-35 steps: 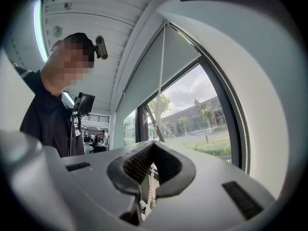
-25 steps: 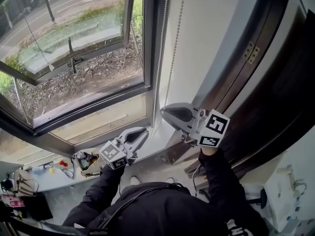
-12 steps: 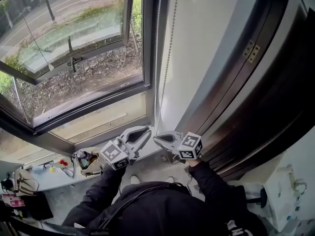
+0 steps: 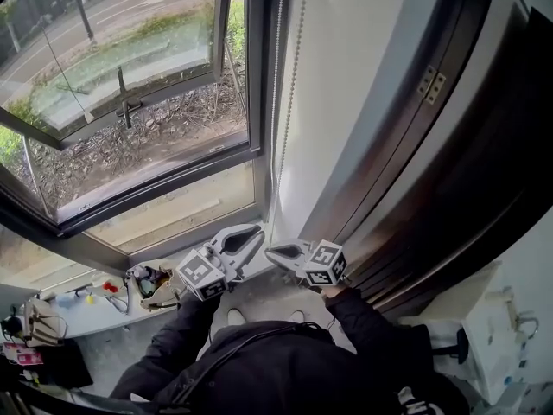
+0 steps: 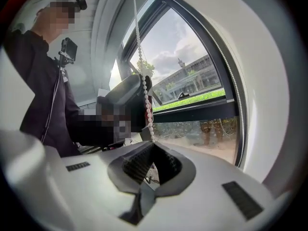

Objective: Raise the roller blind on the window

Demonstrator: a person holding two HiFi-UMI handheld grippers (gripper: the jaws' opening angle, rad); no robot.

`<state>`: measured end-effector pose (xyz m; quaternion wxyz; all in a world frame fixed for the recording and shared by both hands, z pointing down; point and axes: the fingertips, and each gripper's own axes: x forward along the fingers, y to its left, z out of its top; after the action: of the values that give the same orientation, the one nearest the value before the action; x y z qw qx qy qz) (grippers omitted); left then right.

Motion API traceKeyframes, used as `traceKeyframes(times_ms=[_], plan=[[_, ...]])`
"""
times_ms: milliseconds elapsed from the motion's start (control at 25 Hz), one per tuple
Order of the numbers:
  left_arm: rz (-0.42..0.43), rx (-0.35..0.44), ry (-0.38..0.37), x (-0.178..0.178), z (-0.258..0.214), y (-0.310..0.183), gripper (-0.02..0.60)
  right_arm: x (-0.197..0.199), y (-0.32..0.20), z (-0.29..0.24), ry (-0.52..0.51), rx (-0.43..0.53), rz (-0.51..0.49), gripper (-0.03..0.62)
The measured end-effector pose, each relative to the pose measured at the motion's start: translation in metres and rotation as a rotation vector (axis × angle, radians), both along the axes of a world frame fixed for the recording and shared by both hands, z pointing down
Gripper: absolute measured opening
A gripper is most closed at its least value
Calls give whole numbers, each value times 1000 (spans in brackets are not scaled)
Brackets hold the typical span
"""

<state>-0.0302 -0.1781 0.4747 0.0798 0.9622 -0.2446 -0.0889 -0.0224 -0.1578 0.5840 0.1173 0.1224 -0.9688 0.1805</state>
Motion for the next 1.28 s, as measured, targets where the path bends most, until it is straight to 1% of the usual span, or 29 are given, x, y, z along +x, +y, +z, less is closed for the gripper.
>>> traceKeyframes(times_ms=[40, 120, 240, 320, 400, 520, 560, 640, 720, 800, 840, 920, 960, 1000, 1080, 1160, 1240, 1280], plan=[[-1, -10, -5, 0, -1, 2, 41, 1, 0, 0, 0, 5, 5, 6], [-3, -17, -12, 1, -2, 6, 43, 3, 0, -6, 7, 48, 9, 6], [-18, 2, -3, -4, -6, 7, 41, 5, 1, -12, 21, 111, 9, 8], [-32, 5, 12, -6, -10, 8, 41, 6, 3, -13, 13, 124, 13, 8], [-39, 13, -5, -10, -5, 8, 41, 6, 5, -16, -11, 121, 26, 8], [-63, -11, 15, -12, -14, 8, 41, 8, 0, -29, -56, 133, 81, 16], [-67, -10, 15, -13, -15, 8, 41, 10, -3, -35, -69, 141, 103, 27], [-66, 13, -12, -15, -8, 10, 41, 13, -9, -44, -77, 154, 137, 78], [-69, 19, -24, -15, -5, 12, 41, 17, -15, -52, -73, 173, 170, 124], [-79, 20, -23, -15, -5, 13, 41, 27, -23, -62, -67, 216, 237, 199], [-89, 17, -21, -16, -6, 13, 41, 33, -28, -69, -66, 248, 283, 221], [-117, 10, -26, -19, -8, 11, 39, 45, -36, -86, -77, 316, 377, 221], [-133, 7, -33, -21, -9, 10, 20, 50, -38, -96, -91, 347, 418, 219], [-146, 4, -39, -23, -12, 9, 17, 55, -39, -105, -109, 375, 453, 211], [-161, -4, -43, -24, -17, 11, 14, 63, -39, -122, -144, 418, 505, 190], [-167, -9, -42, -26, -20, 13, 8, 67, -35, -135, -170, 433, 524, 184], [-184, -26, -47, -28, -22, 14, 7, 64, -30, -142, -187, 430, 508, 123], [-193, -28, -54, -28, -23, 14, 7, 61, -27, -144, -190, 429, 495, 73]])
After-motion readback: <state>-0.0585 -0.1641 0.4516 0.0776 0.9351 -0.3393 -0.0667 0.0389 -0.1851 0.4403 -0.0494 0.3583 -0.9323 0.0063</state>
